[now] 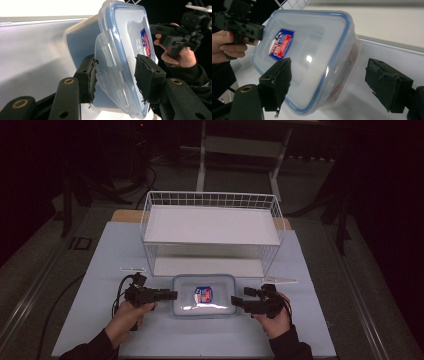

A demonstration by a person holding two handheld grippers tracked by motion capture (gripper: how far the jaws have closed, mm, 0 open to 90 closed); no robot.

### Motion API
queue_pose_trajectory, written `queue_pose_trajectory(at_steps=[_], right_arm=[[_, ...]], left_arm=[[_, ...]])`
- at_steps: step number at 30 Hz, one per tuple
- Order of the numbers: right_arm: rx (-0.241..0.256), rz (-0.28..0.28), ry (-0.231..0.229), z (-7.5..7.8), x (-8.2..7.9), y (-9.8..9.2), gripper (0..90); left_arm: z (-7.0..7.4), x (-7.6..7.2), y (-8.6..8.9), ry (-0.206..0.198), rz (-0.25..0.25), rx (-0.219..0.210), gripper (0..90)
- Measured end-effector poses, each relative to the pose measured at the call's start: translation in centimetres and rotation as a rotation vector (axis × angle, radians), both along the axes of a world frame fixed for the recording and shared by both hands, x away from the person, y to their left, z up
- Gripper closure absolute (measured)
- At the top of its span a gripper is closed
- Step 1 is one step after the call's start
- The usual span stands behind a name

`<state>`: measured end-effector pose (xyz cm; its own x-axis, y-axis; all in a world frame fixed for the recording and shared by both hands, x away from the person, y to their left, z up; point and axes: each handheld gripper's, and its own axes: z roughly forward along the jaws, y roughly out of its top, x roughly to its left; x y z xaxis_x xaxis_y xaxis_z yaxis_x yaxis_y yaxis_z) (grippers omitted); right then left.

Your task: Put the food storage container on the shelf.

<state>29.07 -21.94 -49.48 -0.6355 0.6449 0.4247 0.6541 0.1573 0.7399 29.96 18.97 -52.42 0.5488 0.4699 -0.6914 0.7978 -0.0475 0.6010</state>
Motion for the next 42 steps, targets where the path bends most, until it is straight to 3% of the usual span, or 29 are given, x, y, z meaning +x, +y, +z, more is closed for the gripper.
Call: queue_pose_trajectory(at_steps=[5, 13, 15, 20, 22, 33, 35, 39, 42], right_arm=[[-0.006, 0.011, 0.035, -0.4, 0.6, 0.0, 27.9], [0.075, 0.058, 0.148, -1.4, 1.4, -0.3, 35.4], [0.097, 0.085, 0.164, -1.4, 1.5, -0.3, 44.0], [0.104, 0.105, 0.174, -1.2, 1.3, -0.3, 49.3], [0.132, 0.104, 0.196, -1.3, 1.3, -0.7, 51.8], [0.089, 0.111, 0.167, -0.7, 0.4, -0.6, 52.9], [0.089, 0.101, 0.149, -0.3, 0.3, -0.7, 53.1], [0.089, 0.090, 0.135, 0.2, 0.4, -0.9, 53.1], [0.105, 0.080, 0.134, 0.6, 0.7, -1.2, 53.1]], left_arm=[[0.0, -0.3, 0.1, -0.054, -0.030, 0.002, 53.3], [0.2, -0.5, 0.1, -0.072, -0.052, -0.001, 55.4], [0.2, -0.6, 0.1, -0.079, -0.056, 0.001, 55.6], [0.3, -0.8, 0.1, -0.086, -0.056, 0.008, 55.9], [0.5, -1.1, 0.0, -0.095, -0.051, 0.015, 56.0], [1.2, -2.5, -0.7, -0.133, 0.003, 0.066, 55.6], [1.7, -2.8, -1.3, -0.138, 0.005, 0.097, 55.6], [1.8, -2.7, -1.5, -0.141, 0.008, 0.098, 55.5], [2.9, -2.2, -1.7, -0.168, 0.038, 0.087, 55.5]])
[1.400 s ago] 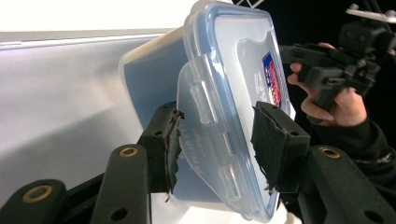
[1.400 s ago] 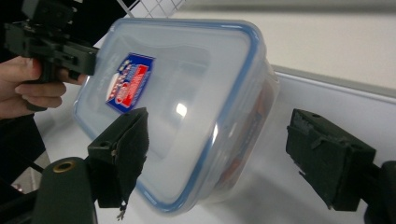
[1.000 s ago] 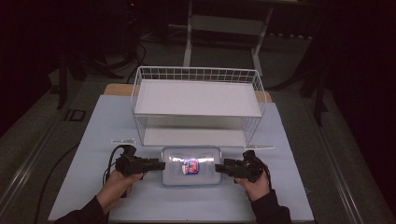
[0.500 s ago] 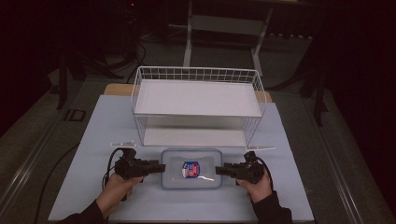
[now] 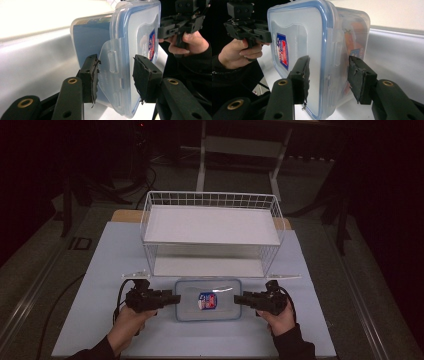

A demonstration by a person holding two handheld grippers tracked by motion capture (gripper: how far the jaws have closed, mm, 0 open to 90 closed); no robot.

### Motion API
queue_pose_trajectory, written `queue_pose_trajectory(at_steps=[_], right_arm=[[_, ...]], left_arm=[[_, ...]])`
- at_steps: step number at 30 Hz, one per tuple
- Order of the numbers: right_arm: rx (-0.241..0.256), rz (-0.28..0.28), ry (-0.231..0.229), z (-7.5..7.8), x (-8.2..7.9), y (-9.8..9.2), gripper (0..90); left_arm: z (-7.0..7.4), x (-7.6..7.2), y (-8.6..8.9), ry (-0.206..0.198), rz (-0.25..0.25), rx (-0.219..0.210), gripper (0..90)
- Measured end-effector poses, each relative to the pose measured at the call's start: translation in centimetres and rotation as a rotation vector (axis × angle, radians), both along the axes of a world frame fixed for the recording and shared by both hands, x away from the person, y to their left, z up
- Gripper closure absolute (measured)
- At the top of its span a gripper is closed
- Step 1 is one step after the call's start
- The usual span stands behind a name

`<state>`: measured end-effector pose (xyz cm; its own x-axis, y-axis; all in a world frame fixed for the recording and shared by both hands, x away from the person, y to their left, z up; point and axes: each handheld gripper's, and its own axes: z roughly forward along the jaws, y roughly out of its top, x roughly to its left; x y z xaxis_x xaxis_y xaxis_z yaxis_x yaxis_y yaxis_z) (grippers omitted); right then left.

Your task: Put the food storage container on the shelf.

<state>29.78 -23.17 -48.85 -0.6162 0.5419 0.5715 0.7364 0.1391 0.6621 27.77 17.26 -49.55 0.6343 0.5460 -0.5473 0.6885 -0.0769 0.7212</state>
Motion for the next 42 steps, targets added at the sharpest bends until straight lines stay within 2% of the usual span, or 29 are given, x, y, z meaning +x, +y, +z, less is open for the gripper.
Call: queue_pose_trajectory(at_steps=[8, 14, 20, 25, 29, 32, 38, 42], right_arm=[[0.019, -0.012, -0.029, 1.1, 1.6, -0.5, 53.0], [0.024, -0.023, -0.058, 2.0, 3.0, -1.0, 52.9], [0.027, -0.040, -0.072, 2.0, 4.6, -1.8, 52.5], [0.037, -0.041, -0.107, 1.3, 5.9, -2.2, 52.4], [0.029, -0.054, -0.140, 1.0, 6.3, -2.1, 51.9], [0.022, -0.072, -0.151, 0.7, 6.6, -2.1, 51.4], [0.005, -0.092, -0.168, 0.1, 7.0, -2.0, 51.3], [-0.002, -0.103, -0.173, -0.3, 7.4, -1.9, 51.3]], left_arm=[[1.8, 1.5, -0.7, -0.055, 0.041, 0.005, 55.5], [2.3, 2.6, -1.5, -0.084, 0.071, -0.011, 55.4], [1.8, 3.7, -2.3, -0.103, 0.087, -0.020, 55.4], [1.2, 4.7, -2.7, -0.171, 0.109, -0.022, 55.1], [0.7, 5.2, -2.9, -0.194, 0.122, -0.025, 54.8], [0.4, 5.5, -3.3, -0.227, 0.134, -0.003, 54.0], [-0.8, 6.3, -3.6, -0.225, 0.152, -0.005, 52.6], [-1.1, 6.9, -3.6, -0.224, 0.161, -0.010, 52.3]])
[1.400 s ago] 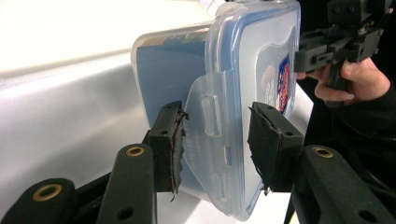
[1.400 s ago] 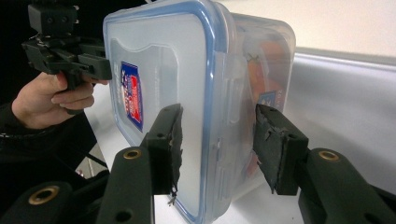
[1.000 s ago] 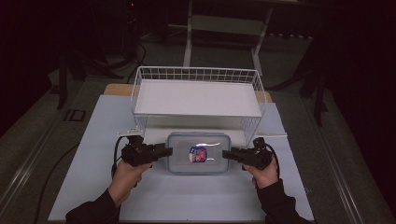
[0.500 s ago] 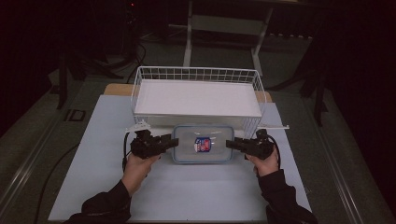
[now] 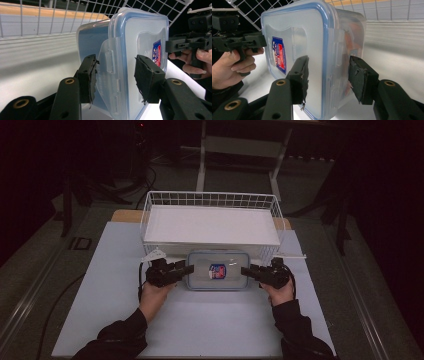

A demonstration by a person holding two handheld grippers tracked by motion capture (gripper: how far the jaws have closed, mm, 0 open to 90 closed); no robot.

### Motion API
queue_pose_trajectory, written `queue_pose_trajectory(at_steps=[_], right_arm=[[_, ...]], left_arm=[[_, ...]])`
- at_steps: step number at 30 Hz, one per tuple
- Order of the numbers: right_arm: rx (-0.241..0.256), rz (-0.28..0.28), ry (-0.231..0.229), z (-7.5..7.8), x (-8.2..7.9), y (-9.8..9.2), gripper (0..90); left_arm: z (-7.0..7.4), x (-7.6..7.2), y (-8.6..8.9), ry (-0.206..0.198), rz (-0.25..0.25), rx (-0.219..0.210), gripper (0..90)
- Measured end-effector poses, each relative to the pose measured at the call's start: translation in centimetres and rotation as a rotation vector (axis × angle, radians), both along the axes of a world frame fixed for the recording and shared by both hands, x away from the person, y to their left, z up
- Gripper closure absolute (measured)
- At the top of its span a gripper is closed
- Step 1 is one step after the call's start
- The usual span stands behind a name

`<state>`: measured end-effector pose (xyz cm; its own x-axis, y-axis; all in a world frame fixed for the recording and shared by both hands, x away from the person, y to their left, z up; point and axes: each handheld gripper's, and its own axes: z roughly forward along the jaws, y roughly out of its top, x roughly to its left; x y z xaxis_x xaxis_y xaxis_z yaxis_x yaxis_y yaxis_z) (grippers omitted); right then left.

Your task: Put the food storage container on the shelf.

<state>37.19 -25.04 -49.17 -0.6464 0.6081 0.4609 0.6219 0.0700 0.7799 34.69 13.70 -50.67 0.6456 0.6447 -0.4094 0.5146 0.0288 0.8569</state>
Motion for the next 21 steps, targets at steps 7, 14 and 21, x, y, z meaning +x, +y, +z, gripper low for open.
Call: queue_pose_trajectory(at_steps=[7, 14, 21], right_arm=[[0.018, -0.017, -0.001, -0.3, 0.8, 0.4, 51.1], [0.024, -0.039, 0.001, -0.4, 0.8, 0.5, 50.1], [0.041, -0.071, -0.015, -0.8, 0.6, 0.7, 48.7]], left_arm=[[-0.2, 0.6, 0.1, -0.003, 0.036, -0.033, 51.6], [-0.4, 1.2, 0.2, -0.011, 0.039, -0.053, 50.7], [-1.2, 1.6, 0.2, -0.024, 0.070, -0.106, 48.5]])
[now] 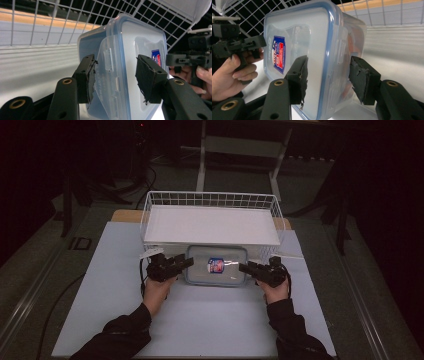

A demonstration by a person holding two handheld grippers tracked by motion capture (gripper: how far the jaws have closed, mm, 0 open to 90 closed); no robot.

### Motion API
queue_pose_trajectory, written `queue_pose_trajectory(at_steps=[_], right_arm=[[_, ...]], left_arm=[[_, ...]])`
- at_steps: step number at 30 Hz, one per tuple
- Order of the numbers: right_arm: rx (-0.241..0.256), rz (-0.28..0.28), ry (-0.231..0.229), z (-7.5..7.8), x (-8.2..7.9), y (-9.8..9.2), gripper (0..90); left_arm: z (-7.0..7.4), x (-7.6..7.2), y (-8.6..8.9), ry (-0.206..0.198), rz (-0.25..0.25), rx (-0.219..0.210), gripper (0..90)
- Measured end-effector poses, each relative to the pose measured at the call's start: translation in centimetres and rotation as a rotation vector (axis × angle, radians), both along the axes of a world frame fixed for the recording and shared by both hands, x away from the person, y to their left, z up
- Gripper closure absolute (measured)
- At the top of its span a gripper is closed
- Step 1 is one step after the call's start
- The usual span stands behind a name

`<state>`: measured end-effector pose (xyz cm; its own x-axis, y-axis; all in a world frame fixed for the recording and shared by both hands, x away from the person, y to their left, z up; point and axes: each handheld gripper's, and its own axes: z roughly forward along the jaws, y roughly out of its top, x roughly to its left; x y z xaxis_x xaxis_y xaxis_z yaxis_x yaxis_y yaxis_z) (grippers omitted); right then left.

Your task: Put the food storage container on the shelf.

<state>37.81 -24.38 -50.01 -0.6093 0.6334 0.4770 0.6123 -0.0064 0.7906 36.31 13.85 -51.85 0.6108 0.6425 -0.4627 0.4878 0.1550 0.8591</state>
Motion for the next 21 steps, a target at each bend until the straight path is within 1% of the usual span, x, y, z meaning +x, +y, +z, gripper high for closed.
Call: queue_pose_trajectory(at_steps=[1, 2, 3, 4, 5, 6, 7, 9, 10, 12, 14, 16, 19, 21], right_arm=[[-0.006, -0.008, -0.003, 0.0, 0.0, 0.1, 48.3], [-0.021, -0.026, -0.010, 0.1, 0.0, 0.2, 49.0], [-0.036, -0.029, -0.014, 0.1, 0.1, 0.3, 52.1], [-0.055, -0.031, -0.014, 0.0, 0.1, 0.4, 51.5], [-0.066, -0.039, -0.010, -0.1, 0.1, 0.5, 50.2], [-0.056, -0.039, -0.001, -0.3, 0.2, 0.5, 50.2], [-0.051, -0.042, -0.006, -0.3, 0.2, 0.5, 50.2], [-0.068, -0.058, -0.012, -0.1, 0.2, 0.7, 50.2], [-0.074, -0.064, -0.016, -0.1, 0.2, 0.8, 49.6], [-0.079, -0.076, -0.017, -0.1, 0.3, 0.8, 49.0], [-0.083, -0.083, -0.021, -0.1, 0.4, 0.9, 48.1], [-0.089, -0.092, -0.021, 0.0, 0.4, 0.9, 45.7], [-0.104, -0.101, -0.029, 0.1, 0.2, 1.1, 45.1], [-0.108, -0.096, -0.036, 0.2, 0.0, 1.3, 42.6]], left_arm=[[0.0, 0.1, -0.2, 0.002, 0.009, 0.001, 48.5], [0.0, 0.2, -0.3, 0.000, 0.012, 0.017, 47.9], [0.0, 0.3, -0.5, 0.011, 0.027, 0.053, 46.8], [-0.2, 0.3, -0.7, 0.027, 0.043, 0.065, 47.1], [-0.5, 0.5, -0.5, 0.040, 0.033, 0.064, 46.8], [-0.7, 0.7, -0.5, 0.057, 0.027, 0.046, 47.4], [-0.8, 0.7, -0.4, 0.056, 0.027, 0.038, 46.5], [-0.5, 0.6, -0.7, 0.030, 0.043, 0.081, 46.7], [-0.3, 0.6, -0.9, 0.033, 0.052, 0.091, 46.8], [-0.1, 0.7, -1.2, 0.012, 0.048, 0.129, 44.2], [0.1, 0.7, -1.6, 0.007, 0.064, 0.153, 41.7], [0.2, 0.8, -1.7, 0.013, 0.063, 0.153, 40.3], [0.2, 0.8, -1.7, 0.013, 0.063, 0.154, 40.3], [0.3, 0.7, -1.8, 0.018, 0.069, 0.161, 40.3]])
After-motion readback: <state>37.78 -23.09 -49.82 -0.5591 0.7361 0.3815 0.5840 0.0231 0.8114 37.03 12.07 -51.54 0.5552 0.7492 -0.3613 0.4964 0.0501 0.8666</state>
